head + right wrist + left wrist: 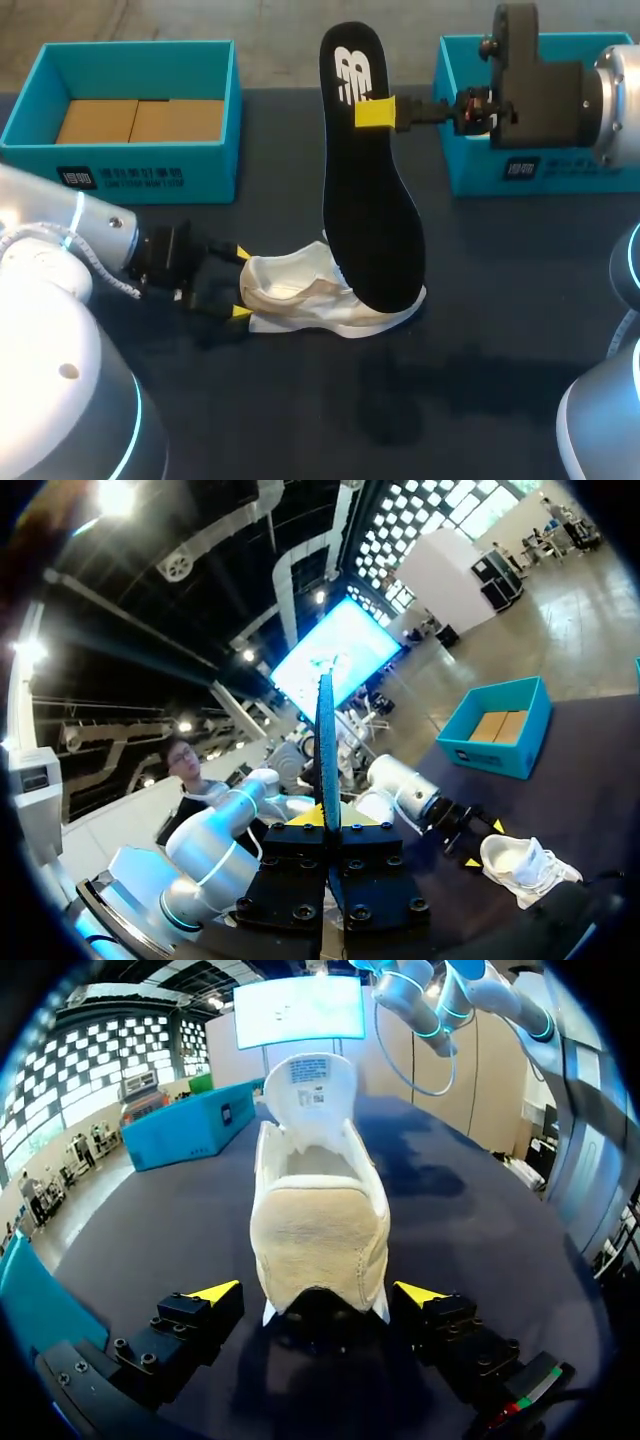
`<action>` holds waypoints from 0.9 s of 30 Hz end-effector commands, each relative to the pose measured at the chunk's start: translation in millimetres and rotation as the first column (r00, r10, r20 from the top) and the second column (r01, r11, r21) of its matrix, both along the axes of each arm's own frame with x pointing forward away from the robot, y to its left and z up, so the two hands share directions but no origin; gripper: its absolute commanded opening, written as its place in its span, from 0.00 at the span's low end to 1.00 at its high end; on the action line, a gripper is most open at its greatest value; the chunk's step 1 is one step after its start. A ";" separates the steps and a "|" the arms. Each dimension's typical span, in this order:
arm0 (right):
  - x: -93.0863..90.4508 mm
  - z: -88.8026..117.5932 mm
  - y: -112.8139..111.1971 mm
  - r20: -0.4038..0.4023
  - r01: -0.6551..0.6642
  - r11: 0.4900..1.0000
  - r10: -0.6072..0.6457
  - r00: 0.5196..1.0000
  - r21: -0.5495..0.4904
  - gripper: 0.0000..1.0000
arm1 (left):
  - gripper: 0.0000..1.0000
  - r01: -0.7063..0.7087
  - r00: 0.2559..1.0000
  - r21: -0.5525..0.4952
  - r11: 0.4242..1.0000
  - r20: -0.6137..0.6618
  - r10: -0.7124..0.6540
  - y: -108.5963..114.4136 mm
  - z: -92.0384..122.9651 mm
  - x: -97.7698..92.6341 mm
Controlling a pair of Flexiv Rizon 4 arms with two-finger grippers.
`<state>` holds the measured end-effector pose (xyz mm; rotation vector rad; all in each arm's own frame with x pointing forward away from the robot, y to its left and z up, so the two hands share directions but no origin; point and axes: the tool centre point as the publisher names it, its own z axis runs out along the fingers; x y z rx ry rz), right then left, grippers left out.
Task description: Take the shoe out of the shoebox, open the shoe tongue, remove and reinsert the insole, then place the shoe into the shoebox
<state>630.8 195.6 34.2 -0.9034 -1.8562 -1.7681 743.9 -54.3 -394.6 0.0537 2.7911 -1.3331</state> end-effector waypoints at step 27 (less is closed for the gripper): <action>0.4 -0.9 2.4 0.000 0.001 1.000 -0.001 1.000 0.002 0.00 | 1.00 0.062 0.997 0.445 0.893 -0.068 -0.036 24.0 48.7 5.7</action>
